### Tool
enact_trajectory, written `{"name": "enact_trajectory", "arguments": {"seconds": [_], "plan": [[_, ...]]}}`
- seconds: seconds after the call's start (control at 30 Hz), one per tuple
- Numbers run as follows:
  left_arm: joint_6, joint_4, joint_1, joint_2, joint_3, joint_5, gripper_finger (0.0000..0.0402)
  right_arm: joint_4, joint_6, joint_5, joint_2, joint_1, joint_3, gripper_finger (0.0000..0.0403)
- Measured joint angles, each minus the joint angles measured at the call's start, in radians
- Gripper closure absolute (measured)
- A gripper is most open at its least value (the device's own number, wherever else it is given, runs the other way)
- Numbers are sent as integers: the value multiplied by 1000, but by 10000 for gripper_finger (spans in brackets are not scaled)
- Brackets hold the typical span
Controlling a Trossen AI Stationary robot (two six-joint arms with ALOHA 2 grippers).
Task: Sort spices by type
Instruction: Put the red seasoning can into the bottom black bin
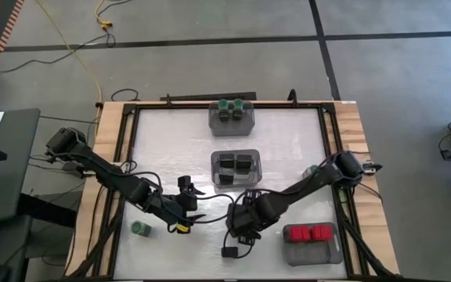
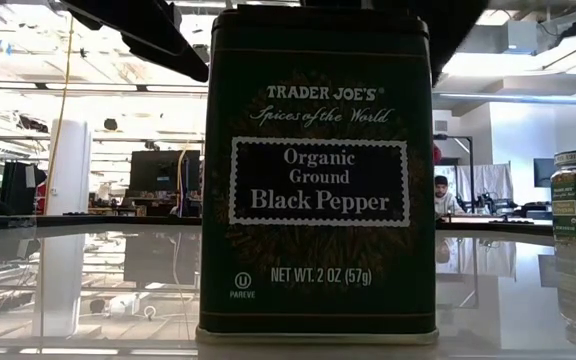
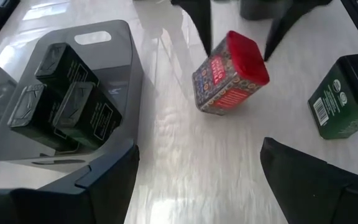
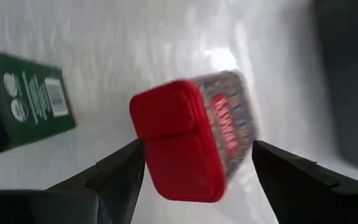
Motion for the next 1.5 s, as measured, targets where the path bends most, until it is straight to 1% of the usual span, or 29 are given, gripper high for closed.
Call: {"name": "enact_trajectory", "arguments": {"seconds": [0.13,0.2,0.43,0.73,0.9,1.1,1.37,1.5], "plan": [[8,1,0,0,0,0,79,-82,-16,74,-2,-6,64,81],[8,2,0,0,0,0,79,-99,-37,90,-2,-11,86,81],[2,2,0,0,0,0,79,-97,-80,93,-3,-11,108,81],[-7,2,0,0,0,0,79,-97,-218,97,-3,-11,108,81],[-9,1,0,0,0,1,79,-96,-223,97,-3,-23,90,81],[-20,1,0,0,0,63,79,-93,-234,99,-3,-49,80,81],[20,0,22,0,0,63,79,-61,-322,99,-2,-77,80,81],[47,0,30,0,0,63,79,-61,-325,96,-2,-94,80,81]]}}
